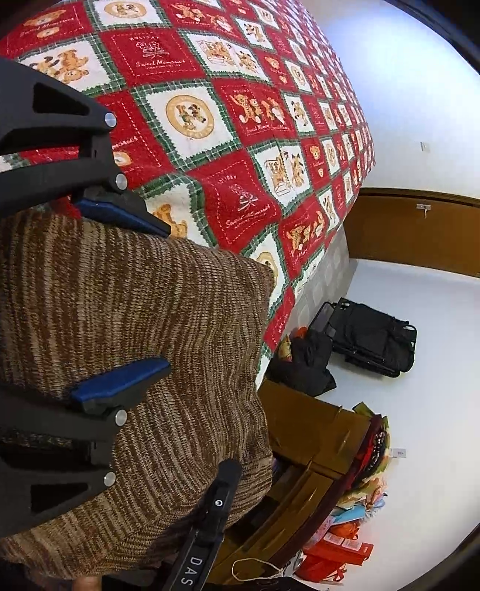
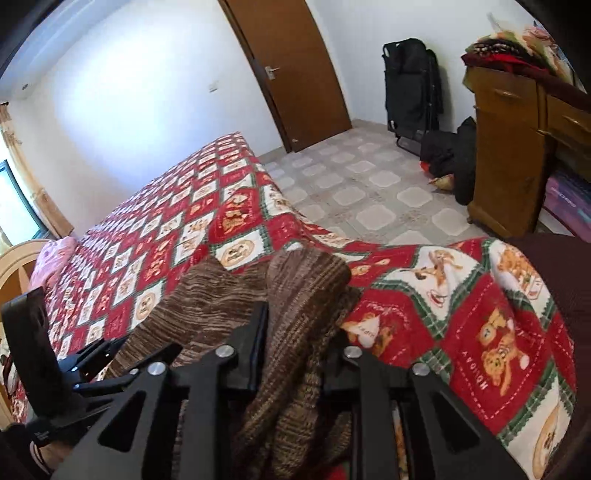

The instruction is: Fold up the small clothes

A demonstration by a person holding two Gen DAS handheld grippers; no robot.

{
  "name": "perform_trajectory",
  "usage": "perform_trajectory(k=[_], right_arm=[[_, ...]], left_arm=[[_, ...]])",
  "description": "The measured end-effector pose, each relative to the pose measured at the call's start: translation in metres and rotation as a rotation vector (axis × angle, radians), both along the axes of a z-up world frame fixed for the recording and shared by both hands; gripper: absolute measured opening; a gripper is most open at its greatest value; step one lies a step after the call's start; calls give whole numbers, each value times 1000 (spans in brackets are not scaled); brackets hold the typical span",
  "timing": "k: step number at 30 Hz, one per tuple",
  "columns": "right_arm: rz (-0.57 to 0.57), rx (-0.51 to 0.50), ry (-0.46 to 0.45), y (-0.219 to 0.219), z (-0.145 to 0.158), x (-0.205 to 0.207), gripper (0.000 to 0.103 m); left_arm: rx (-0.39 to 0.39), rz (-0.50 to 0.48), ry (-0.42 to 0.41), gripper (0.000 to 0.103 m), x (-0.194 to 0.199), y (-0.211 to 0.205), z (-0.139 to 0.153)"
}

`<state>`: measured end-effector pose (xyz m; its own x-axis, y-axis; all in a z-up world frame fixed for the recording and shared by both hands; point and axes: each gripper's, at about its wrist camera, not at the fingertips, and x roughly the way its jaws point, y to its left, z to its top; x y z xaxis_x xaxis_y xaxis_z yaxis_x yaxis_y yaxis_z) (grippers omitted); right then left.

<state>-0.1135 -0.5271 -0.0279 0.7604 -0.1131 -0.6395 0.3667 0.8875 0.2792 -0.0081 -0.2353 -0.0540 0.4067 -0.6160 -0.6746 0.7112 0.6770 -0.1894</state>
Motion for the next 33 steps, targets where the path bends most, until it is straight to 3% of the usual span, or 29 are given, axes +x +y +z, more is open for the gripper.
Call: perform_trajectory(k=[3,7,9,13,20,26,29,31,33], right_arm=[[-49,-48,16,10,9,-6,32],[-132,-277,-2,55,39,-38,34],[-132,-310,-24,78,47,-52,34],[-89,-301,-43,121,50,-71,34],[-60,-325,96,155,14,-77,34],[-118,-212,106,159,8,-102,36],[-161,-187,56,172,15,-122,53],[-194,-175,6,178,21,-134,76],[-228,-173,-35,185,29,-143,77]], left_arm=[[14,-30,8,67,-4,9,6],[61,-20,-53,67,-15,22,14],[78,-18,-83,68,-22,28,18],[107,-16,-113,68,-35,38,19],[136,-19,-124,68,-52,52,15],[144,-9,-172,68,-76,73,23],[134,-6,-193,68,-89,84,28],[125,6,-195,68,-96,91,32],[102,14,-182,68,-103,100,36]])
